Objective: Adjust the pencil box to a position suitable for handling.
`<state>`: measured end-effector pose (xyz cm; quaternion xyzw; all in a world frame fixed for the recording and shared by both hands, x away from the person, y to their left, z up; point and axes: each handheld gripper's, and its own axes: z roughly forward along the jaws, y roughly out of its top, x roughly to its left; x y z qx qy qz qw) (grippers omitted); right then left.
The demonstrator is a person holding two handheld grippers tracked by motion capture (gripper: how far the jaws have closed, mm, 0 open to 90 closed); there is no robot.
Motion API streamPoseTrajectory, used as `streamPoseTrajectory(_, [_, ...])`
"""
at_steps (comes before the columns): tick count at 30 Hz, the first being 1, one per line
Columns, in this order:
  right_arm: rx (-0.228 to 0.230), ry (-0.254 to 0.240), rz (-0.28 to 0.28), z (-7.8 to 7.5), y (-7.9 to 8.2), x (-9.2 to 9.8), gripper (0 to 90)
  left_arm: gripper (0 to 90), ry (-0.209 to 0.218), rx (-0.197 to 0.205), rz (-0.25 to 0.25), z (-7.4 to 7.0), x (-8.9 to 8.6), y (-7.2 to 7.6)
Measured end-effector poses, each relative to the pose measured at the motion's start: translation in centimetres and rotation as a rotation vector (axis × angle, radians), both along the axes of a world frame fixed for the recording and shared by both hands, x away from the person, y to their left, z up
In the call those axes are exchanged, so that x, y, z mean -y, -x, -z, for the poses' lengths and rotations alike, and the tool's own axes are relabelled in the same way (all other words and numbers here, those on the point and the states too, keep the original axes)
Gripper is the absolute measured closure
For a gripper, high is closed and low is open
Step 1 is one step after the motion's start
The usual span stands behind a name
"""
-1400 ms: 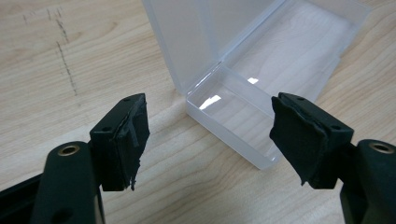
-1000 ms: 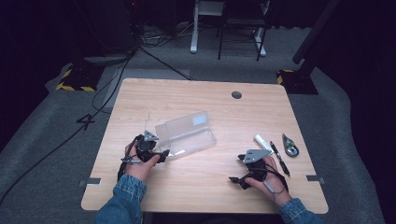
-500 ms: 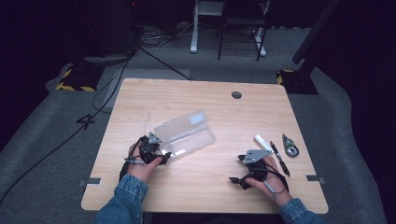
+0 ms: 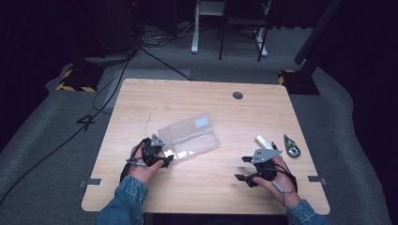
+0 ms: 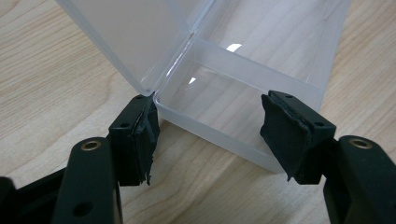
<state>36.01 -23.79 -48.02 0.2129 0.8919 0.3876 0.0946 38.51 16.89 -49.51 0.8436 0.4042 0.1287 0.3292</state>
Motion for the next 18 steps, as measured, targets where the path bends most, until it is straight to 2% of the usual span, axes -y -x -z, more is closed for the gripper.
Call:
streamPoseTrajectory(6, [0.003,-0.017,0.035,-1.0,0.1,1.1,23.8,36.6,-0.004,-0.004,0.044,0.0,0.5,0.4])
streamPoseTrajectory(11, [0.011,-0.033,0.055,-1.7,0.1,1.9,23.9,36.6,-0.009,-0.010,0.108,-0.1,1.5,1.0])
streamPoseTrajectory(12, [0.013,-0.035,0.061,-1.7,0.0,2.0,23.9,36.7,-0.013,-0.012,0.134,-0.1,1.9,1.1])
streamPoseTrajectory(13, [0.013,-0.035,0.061,-1.7,0.0,2.0,23.9,36.6,-0.013,-0.012,0.134,-0.1,1.9,1.1])
streamPoseTrajectory(14, [0.017,-0.034,0.067,-1.9,0.0,2.2,24.0,36.7,-0.016,-0.012,0.170,-0.2,2.4,1.3])
streamPoseTrajectory(18, [0.018,-0.040,0.079,-2.0,0.0,2.6,24.0,36.6,-0.018,-0.016,0.253,-0.2,3.6,2.0])
